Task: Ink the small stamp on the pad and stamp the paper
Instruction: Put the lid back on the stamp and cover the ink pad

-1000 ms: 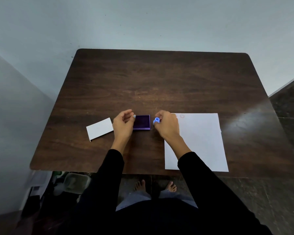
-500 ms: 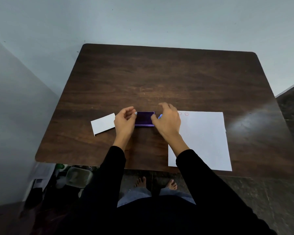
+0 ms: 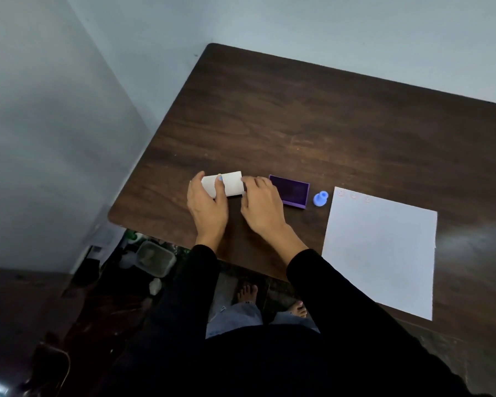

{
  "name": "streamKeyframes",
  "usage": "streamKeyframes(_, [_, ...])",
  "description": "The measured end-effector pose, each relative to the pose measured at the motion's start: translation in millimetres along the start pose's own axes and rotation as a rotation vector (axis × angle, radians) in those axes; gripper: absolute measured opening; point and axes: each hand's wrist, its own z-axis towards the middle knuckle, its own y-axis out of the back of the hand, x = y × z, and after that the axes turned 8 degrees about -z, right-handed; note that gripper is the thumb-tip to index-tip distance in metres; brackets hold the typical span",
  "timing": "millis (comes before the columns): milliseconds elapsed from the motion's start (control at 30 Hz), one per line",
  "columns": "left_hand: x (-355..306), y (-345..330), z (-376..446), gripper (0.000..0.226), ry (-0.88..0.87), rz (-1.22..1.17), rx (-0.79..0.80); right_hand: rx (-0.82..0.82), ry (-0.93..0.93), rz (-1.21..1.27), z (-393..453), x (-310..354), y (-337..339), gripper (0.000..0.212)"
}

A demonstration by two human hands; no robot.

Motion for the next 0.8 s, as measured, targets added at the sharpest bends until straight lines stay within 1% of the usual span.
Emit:
streamKeyframes(100, [7,4,-3,0.041,0.058,-0.004,-0.032,0.049,-0.017,-0.032,0,7,-7,0.043])
streamKeyframes(267, [7,4,-5,0.037,0.087,0.006,-0.031,0.054,-0.058,-0.034,0,12,-12,0.047])
streamKeyframes(400, [-1,0,-7,0.036,0.134,-0.032,-0.049,0.052,-0.07,0.026,-2,12,-10,0.05])
streamKeyframes(533, [-11,-11,-12,0.035,0.07,-0.077,-0.02,-0.1,-0.162,0.104,-9,8,-4,0.048])
streamKeyframes(700, [-20,-36,-29,0.03,-0.005,-0.12,0.081,-0.316,-0.387,0.184,-29,-12,5,0.041])
streamKeyframes(800, [-21,-49,-36,0.03,-0.022,-0.132,0.142,-0.35,-0.478,0.199,-38,-23,8,0.039])
